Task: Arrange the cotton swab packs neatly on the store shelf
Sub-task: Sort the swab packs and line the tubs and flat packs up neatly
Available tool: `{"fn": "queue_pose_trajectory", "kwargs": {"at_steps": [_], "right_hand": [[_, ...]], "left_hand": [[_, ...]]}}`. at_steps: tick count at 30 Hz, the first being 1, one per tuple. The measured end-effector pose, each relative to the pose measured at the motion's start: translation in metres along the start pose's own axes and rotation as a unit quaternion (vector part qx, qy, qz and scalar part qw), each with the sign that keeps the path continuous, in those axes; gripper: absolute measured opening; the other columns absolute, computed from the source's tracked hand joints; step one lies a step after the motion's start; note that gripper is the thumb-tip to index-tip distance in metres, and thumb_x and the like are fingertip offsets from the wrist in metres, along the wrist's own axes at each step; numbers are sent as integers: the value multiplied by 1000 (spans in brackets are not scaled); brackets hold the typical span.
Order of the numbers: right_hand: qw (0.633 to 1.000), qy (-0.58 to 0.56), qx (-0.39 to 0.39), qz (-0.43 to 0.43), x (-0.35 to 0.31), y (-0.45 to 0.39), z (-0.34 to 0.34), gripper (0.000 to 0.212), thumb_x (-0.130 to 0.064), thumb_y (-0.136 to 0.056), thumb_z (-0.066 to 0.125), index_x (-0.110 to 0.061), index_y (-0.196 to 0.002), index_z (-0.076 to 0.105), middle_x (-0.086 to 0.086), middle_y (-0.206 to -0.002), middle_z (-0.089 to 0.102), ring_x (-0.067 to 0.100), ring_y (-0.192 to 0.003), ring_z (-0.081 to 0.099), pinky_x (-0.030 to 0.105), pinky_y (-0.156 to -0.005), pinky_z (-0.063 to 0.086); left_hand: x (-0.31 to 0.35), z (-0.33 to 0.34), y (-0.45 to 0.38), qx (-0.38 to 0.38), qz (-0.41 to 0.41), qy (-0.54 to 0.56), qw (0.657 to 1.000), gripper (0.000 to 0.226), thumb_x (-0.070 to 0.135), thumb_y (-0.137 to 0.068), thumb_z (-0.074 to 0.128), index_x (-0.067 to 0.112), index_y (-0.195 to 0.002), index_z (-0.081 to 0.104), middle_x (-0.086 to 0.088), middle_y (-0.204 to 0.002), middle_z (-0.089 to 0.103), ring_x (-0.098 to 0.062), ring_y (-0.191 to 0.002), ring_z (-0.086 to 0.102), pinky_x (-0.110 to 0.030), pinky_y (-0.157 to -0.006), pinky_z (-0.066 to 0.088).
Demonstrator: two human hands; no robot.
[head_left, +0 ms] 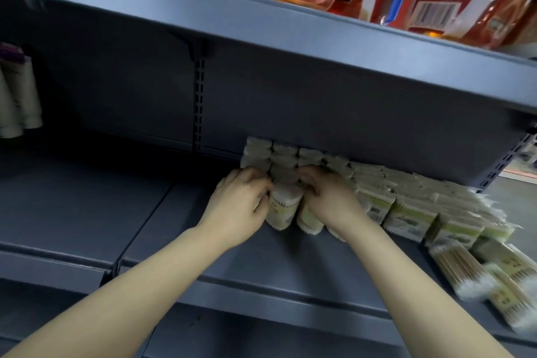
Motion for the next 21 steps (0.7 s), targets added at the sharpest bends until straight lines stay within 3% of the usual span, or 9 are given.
{"fn": "queue_pose_trajectory", "kwargs": {"at_steps": [3,8,11,13,16,21], "right_hand": [[1000,2,10,10,10,15,-13,41,-5,-86,42,-15,-121,59,11,-125,58,29,-112,53,30,-86,45],[999,0,18,45,33,49,-39,36,2,-78,42,-1,-106,64,21,-106,64,34,-84,56,31,-61,44],[996,-4,35,76,55,69,-49,35,3,-77,45,-1,-105,65,19,-109,65,34,-102,57,31,-73,46],[995,0,45,90,71,80,-52,36,0,-80,46,-11,-108,66,12,-110,66,30,-103,58,30,-77,46],[992,12,48,115,94,97,-60,36,-2,-81,47,-12,-110,66,11,-107,67,30,-102,58,34,-81,48],[984,77,33,157,131,123,-68,41,-9,-81,50,-16,-120,60,12,-119,60,31,-111,52,33,-87,45]], "left_hand": [[17,5,5,-1,4,6,1000,38,27,-78,40,13,-101,67,-3,-107,63,-25,-99,55,-37,-82,46],[51,24,10,-43,28,51,997,25,17,-91,48,19,-112,63,5,-109,59,-13,-100,53,-28,-77,43],[71,38,14,-79,36,72,994,28,19,-92,48,24,-117,60,8,-108,60,-11,-97,56,-34,-81,48],[84,46,15,-101,36,68,992,29,20,-93,46,27,-119,57,7,-100,62,-11,-90,57,-35,-78,49],[101,58,15,-127,44,57,989,32,21,-93,44,31,-122,54,8,-83,61,-11,-77,56,-33,-71,49],[123,77,15,-175,64,41,982,32,22,-93,43,31,-121,54,13,-73,55,-3,-66,49,-30,-69,48]]}}
Point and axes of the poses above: each hand's wrist, its own y-axis away from the middle knuckle, its own z-axis out of the palm, x = y × z, the point moved 4 cm from there along -y, towards the middle knuckle
